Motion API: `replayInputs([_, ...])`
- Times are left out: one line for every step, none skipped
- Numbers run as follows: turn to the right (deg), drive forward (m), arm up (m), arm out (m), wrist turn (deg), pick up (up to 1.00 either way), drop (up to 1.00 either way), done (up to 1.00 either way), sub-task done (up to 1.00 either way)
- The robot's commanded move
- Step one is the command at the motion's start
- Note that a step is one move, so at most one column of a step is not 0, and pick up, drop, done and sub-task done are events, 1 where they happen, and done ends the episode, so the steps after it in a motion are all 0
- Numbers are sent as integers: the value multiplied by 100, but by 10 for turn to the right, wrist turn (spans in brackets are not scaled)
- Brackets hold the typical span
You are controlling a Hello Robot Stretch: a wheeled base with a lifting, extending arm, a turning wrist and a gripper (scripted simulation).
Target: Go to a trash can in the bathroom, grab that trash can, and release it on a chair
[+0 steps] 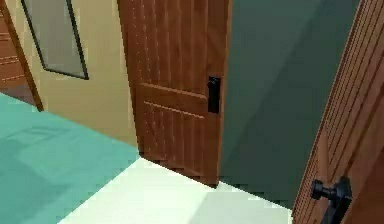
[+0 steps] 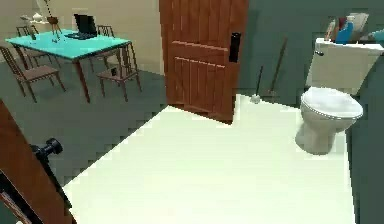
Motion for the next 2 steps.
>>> replayInputs([450,0,0,0,0,0,0,0,0])
replayInputs([450,0,0,0,0,0,0,0,0])
